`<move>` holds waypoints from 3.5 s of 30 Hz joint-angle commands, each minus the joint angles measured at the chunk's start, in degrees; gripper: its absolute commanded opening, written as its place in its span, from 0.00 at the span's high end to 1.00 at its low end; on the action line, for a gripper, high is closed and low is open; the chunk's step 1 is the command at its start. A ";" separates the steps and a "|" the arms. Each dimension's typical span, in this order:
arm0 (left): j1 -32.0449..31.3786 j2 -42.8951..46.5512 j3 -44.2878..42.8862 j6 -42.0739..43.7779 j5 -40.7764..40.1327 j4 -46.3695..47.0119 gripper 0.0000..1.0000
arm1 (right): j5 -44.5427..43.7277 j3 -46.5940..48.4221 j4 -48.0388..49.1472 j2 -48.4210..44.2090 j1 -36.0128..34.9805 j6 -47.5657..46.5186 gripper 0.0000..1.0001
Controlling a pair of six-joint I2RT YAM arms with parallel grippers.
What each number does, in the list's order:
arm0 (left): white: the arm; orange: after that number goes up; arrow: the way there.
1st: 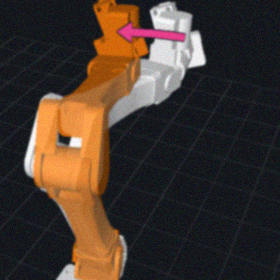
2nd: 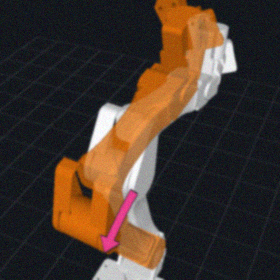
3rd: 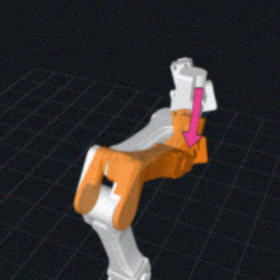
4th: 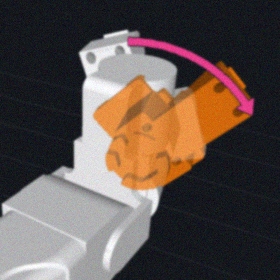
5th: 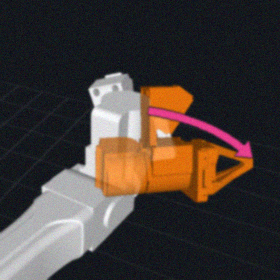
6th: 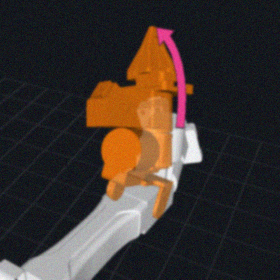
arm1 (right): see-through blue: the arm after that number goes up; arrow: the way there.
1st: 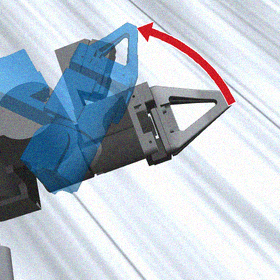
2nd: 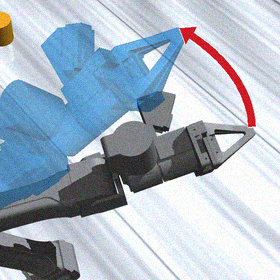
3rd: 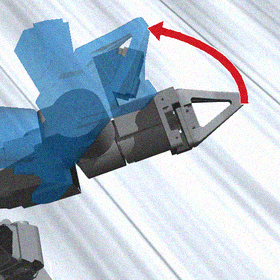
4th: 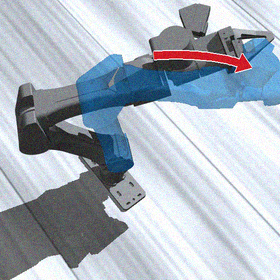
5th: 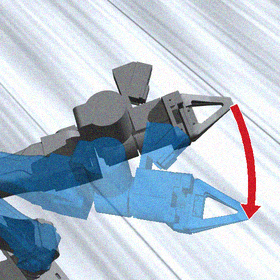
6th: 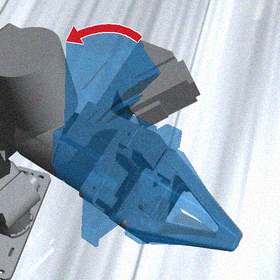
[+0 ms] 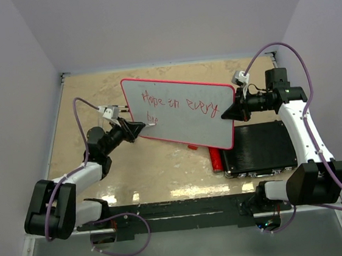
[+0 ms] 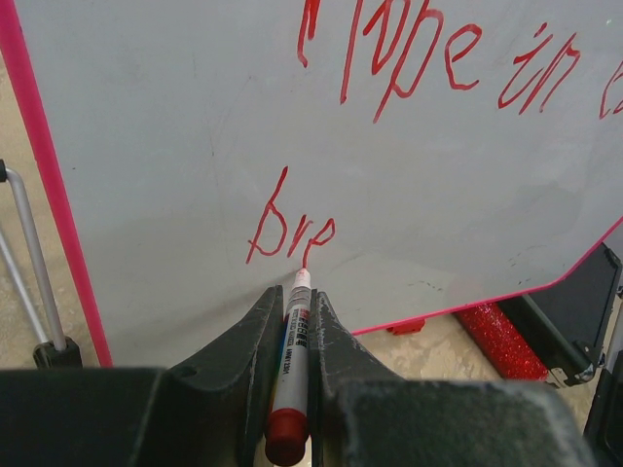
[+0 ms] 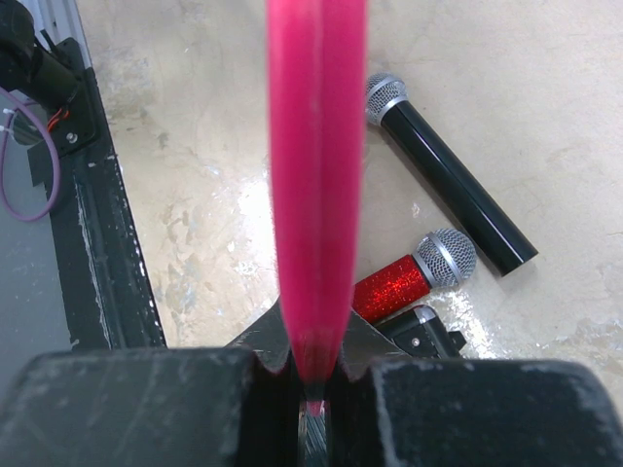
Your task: Write a sentence on the whiteboard
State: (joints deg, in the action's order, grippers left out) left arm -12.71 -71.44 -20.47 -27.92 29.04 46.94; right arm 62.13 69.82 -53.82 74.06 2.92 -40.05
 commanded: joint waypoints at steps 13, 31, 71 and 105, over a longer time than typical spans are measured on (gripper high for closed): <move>0.49 -0.37 -1.42 -3.28 3.66 7.64 1.00 | 0.54 -0.12 0.03 -1.99 -0.63 -1.25 1.00; 0.14 1.31 -1.85 -4.16 7.35 6.59 1.00 | 0.63 -0.30 0.38 -2.34 -0.55 -0.99 1.00; 0.58 -1.16 -3.53 -2.75 3.83 5.62 1.00 | 0.62 -0.04 0.30 -2.17 -0.63 -1.17 1.00; 0.67 -4.76 -4.32 -5.39 7.00 8.52 1.00 | 0.54 -0.21 0.30 -2.78 -0.55 -1.17 1.00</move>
State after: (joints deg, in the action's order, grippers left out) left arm -12.40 -76.18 -22.72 -31.99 36.18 49.95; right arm 62.19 69.34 -53.58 73.73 2.90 -40.07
